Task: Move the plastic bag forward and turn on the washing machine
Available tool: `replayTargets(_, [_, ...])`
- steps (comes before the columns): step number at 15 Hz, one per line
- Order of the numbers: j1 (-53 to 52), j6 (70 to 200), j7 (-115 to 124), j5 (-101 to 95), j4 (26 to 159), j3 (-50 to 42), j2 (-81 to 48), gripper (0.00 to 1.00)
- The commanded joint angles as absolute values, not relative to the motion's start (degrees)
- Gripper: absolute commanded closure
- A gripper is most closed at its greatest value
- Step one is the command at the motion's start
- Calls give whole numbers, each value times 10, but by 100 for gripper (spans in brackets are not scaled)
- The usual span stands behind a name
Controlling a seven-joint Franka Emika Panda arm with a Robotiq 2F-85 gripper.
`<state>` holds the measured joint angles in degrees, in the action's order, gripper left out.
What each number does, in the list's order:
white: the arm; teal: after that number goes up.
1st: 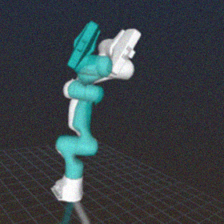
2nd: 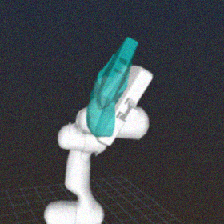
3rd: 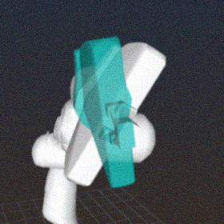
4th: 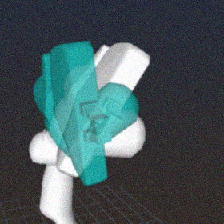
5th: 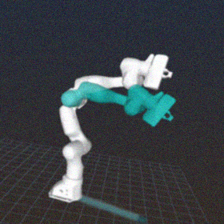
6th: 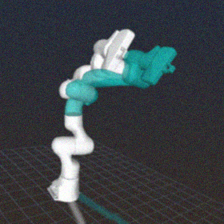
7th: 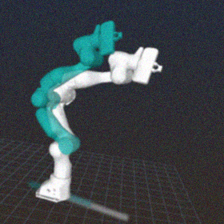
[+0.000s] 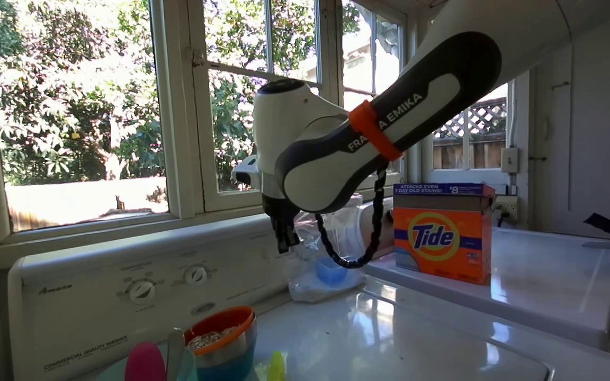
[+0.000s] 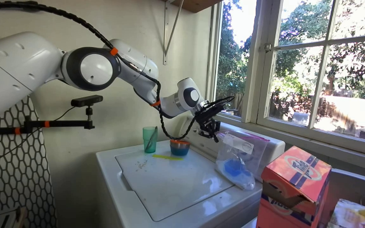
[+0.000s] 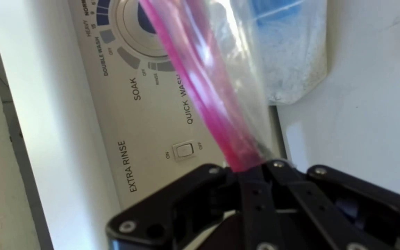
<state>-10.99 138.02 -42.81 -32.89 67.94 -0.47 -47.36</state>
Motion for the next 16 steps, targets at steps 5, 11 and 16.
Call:
replayTargets(5, [-108, 1346, -445, -315, 577, -5, -543, 100])
replayTargets(11, [-112, 1357, -431, -320, 598, -11, -529, 100])
replayTargets(16, [-108, 1342, -447, -310, 551, -5, -561, 100])
